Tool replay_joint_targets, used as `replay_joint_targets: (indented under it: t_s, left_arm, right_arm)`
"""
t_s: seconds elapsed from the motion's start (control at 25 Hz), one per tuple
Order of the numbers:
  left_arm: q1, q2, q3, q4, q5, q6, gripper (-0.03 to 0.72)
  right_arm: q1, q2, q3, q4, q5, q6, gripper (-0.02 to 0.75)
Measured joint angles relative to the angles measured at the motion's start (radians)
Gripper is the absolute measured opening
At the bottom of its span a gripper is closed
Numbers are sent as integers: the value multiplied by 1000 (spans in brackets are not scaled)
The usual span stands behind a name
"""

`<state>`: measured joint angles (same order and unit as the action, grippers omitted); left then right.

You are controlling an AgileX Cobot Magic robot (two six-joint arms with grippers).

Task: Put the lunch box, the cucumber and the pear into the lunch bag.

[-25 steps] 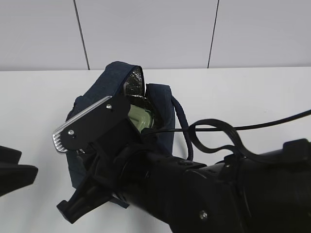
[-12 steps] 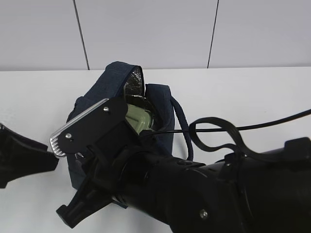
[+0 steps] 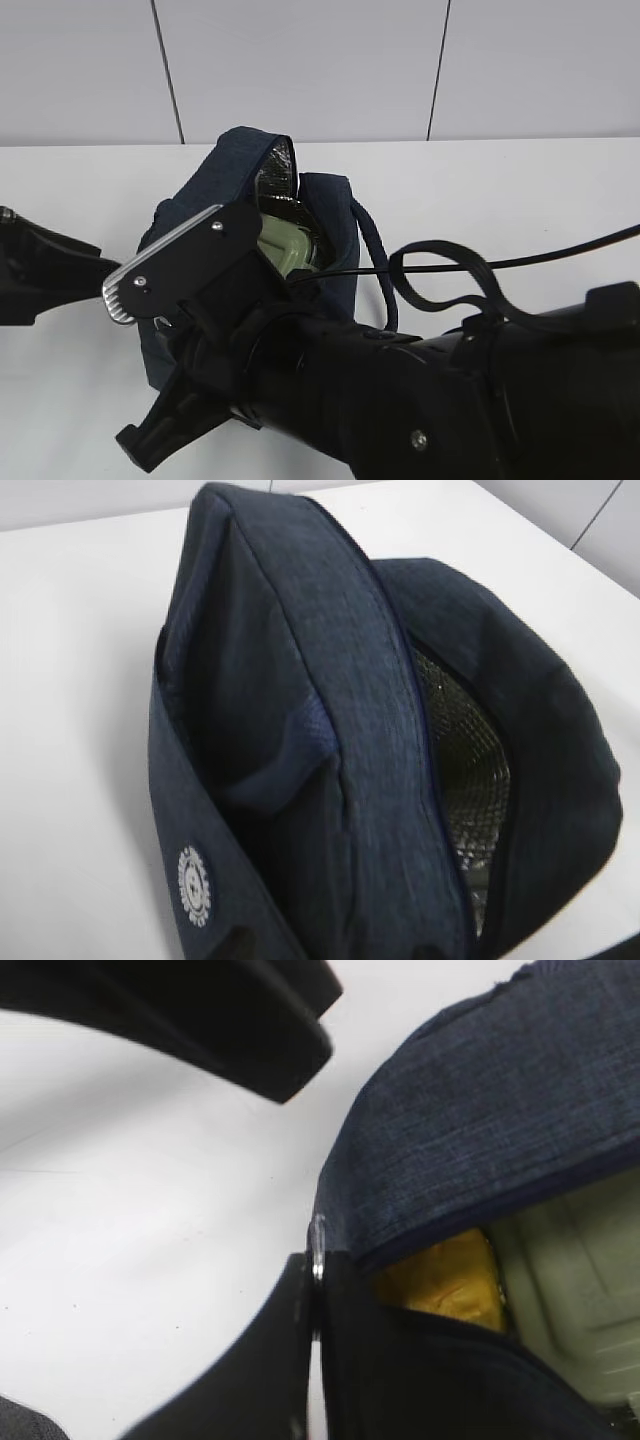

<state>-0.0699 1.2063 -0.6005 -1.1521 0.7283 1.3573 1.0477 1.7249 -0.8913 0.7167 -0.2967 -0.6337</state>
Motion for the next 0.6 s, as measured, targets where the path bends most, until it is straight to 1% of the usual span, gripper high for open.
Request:
replay_joint_targets:
  t_s: [0.24,0.36,0.6]
  left_arm:
    - [0,92,-75,-5,1,2,290]
    - [0,134,-97,-4,37,4,291]
    - [2,161,-106,-11,88,6,291]
  right_arm:
    - [0,0,0,0,1,0,0]
    - [0,0,0,0,1,0,0]
    - [0,0,0,4,2,0,0]
